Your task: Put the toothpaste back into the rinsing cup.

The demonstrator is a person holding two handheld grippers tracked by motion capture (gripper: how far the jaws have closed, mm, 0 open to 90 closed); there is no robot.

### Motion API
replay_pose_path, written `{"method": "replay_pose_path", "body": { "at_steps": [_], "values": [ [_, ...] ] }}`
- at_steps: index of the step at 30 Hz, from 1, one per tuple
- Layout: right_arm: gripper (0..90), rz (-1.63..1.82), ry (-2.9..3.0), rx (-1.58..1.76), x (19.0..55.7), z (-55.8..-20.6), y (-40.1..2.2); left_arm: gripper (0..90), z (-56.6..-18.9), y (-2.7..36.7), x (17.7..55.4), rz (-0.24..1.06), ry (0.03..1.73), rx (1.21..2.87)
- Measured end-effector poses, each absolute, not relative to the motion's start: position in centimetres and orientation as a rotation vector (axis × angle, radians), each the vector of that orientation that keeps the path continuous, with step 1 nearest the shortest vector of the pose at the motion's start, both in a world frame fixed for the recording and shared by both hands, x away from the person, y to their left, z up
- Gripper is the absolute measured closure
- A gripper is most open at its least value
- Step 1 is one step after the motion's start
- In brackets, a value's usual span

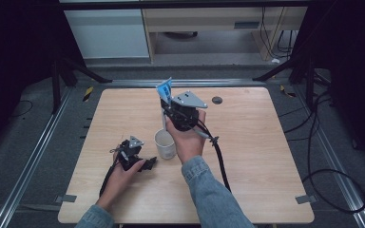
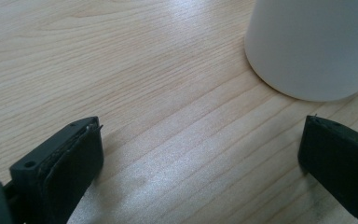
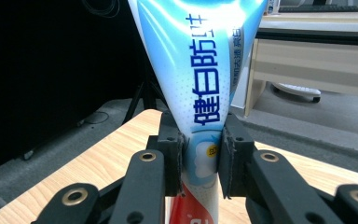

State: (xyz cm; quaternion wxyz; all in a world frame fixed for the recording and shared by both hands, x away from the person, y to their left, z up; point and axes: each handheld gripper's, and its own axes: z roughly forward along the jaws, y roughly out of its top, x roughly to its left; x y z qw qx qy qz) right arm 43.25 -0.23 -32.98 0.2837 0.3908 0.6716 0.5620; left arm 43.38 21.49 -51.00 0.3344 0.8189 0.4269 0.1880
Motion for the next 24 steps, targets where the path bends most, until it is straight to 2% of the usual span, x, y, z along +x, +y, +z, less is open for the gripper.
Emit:
{"method": "replay_pose_path", "body": {
  "at_steps": [24],
  "values": [
    [73.5, 1.543, 1.838, 1.160, 43.1, -39.7, 0.6, 0.0, -51.0, 21.5, 43.4, 0.490, 1.106, 2.138]
  ]
}}
